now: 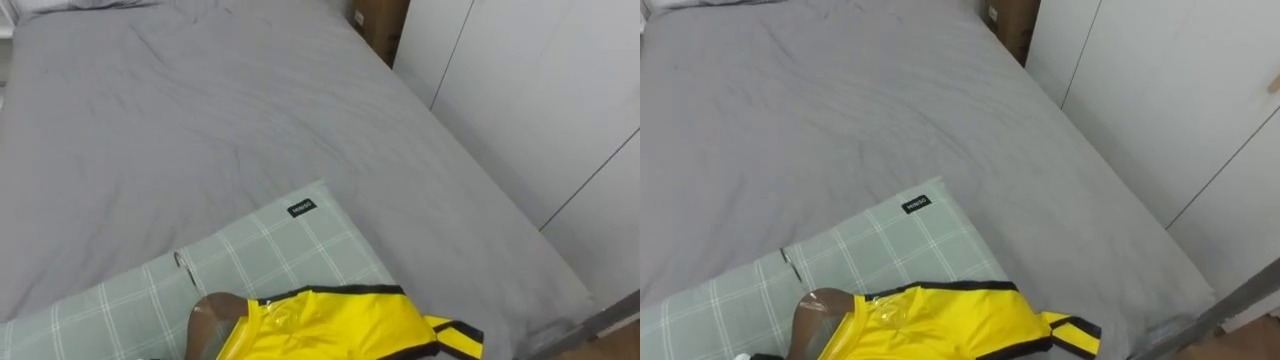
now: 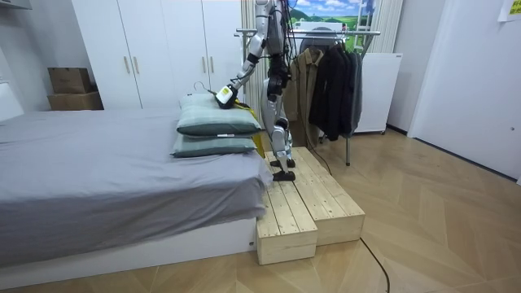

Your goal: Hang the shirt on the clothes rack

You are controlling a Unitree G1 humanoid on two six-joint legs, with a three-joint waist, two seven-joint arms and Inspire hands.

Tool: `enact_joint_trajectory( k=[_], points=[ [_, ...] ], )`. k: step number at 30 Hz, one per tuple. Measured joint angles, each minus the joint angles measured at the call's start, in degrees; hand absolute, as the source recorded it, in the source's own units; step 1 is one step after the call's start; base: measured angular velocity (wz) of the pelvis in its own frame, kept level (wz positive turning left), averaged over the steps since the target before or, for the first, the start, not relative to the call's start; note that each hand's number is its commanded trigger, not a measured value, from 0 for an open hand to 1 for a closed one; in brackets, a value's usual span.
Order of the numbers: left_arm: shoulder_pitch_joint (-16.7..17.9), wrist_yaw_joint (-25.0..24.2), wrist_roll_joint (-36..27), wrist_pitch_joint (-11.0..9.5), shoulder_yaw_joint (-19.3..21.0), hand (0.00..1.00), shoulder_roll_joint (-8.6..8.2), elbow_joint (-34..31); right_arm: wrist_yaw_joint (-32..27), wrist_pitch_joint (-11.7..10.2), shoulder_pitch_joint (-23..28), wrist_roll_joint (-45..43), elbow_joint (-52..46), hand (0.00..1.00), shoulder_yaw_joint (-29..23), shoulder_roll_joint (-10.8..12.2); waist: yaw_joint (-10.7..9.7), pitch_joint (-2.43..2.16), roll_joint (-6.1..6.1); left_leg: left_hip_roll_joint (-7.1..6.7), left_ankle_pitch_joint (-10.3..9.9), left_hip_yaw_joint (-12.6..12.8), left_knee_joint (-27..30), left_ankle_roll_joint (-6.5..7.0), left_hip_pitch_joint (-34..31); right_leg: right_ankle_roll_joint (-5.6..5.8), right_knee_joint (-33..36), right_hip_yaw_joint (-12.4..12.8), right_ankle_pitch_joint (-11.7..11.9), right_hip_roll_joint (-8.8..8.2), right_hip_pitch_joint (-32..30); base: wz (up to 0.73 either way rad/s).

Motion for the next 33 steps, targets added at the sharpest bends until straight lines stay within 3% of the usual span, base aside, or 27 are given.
enact_joint_trajectory(
  k=[10,16,20,24,29,33],
  points=[
    [1.9,-3.5,-6.6,0.0,-0.8,1.0,-0.69,-0.1,0.7,-1.1,0.7,0.0,-0.1,0.0,-0.2,-0.4,0.0,0.16,0.94,0.03,0.0,0.0,-0.2,0.01,1.7,0.0,0.1,0.2,0.0,0.04,1.6,0.0],
    [2.9,-5.1,-10.9,0.0,-0.9,1.0,-0.86,-2.7,1.3,-1.7,1.7,-0.1,-0.5,0.0,-2.4,-0.8,0.0,-0.13,1.83,-0.03,0.0,-0.2,-0.8,0.02,2.6,0.01,0.2,0.1,0.0,0.12,2.4,0.0],
    [3.5,-6.3,-11.3,-0.1,-0.8,1.0,-0.73,-7.4,2.0,-2.4,2.8,-0.3,-0.8,0.0,-4.1,-1.1,-0.1,0.02,2.32,-0.07,0.0,-0.2,-0.6,0.03,4.2,0.03,-0.1,-0.1,0.0,0.01,3.8,0.0],
    [4.3,-6.3,-13.2,-1.1,-0.8,1.0,-0.55,-12.1,2.1,-3.1,3.1,-1.0,-0.8,0.0,-5.8,-1.1,-0.4,0.01,2.31,-0.12,0.0,-0.2,-0.6,0.04,4.5,0.04,0.0,-0.1,0.0,-0.01,4.0,0.0],
    [6.8,-6.3,-13.4,-1.0,-1.0,1.0,-0.48,-19.3,2.2,-3.4,3.4,-1.4,-0.8,0.0,-6.8,-1.1,-0.8,0.01,2.27,-0.12,0.0,-0.3,-0.5,0.09,4.5,0.04,0.2,-0.1,0.0,-0.04,4.1,0.0],
    [6.9,-6.4,-13.4,-1.0,-1.0,1.0,-0.31,-22.4,2.3,-3.4,3.4,-1.6,-0.9,0.0,-6.9,-1.1,-1.6,0.0,2.3,-0.1,0.0,-0.6,-0.2,0.09,5.2,0.04,0.1,-0.3,0.0,-0.04,5.0,0.02]
  ],
)
